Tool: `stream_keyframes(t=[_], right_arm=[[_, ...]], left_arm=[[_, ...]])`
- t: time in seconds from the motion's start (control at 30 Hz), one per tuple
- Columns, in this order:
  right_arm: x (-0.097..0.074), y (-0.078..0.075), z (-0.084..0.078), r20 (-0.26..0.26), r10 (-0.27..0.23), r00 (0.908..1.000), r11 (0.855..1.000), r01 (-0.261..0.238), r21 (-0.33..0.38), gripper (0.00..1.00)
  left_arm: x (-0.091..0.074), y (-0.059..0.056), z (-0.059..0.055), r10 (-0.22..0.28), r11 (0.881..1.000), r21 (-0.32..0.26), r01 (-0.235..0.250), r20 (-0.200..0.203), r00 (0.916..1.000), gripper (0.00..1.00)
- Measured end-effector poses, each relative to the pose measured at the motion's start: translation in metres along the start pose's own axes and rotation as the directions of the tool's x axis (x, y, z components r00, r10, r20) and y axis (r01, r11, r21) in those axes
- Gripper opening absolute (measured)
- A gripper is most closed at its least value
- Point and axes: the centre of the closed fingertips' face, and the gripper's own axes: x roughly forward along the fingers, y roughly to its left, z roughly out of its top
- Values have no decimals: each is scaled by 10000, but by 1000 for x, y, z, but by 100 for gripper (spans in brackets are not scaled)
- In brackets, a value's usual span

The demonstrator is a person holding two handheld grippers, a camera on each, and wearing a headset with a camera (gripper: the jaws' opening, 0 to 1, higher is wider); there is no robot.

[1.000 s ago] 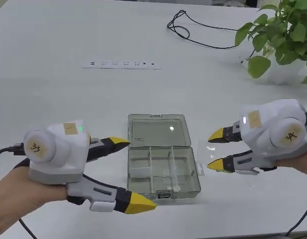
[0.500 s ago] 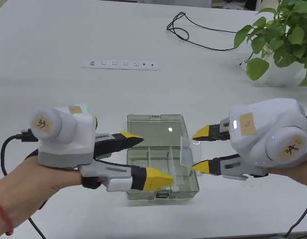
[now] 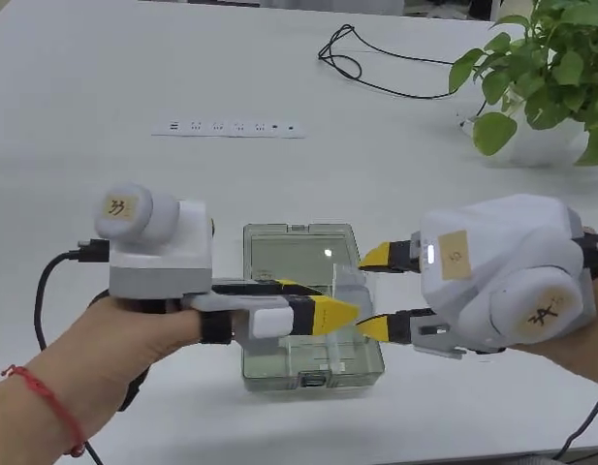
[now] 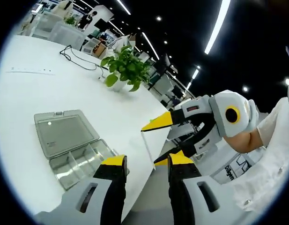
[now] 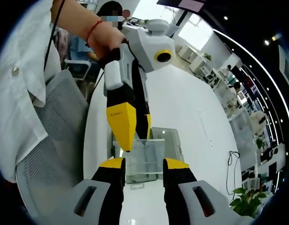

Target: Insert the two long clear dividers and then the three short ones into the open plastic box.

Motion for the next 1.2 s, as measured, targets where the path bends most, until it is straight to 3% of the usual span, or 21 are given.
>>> stream_keyframes(t=[0.27,0.53,1.2], right_arm=[[-1,1,3,-66,-36,10000,9999,35,-138,33],[-2,0,4,-112,-63,9999,9998,61,-188,33],[0,1,5,-207,-115,9997,9984,103,-550,33]], left_arm=[[4,-2,1,-107,9990,-439,110,67,9999,13],[5,-4,0,-201,9986,-497,205,71,9998,4],[4,-2,0,-150,9957,-905,177,310,9994,0]])
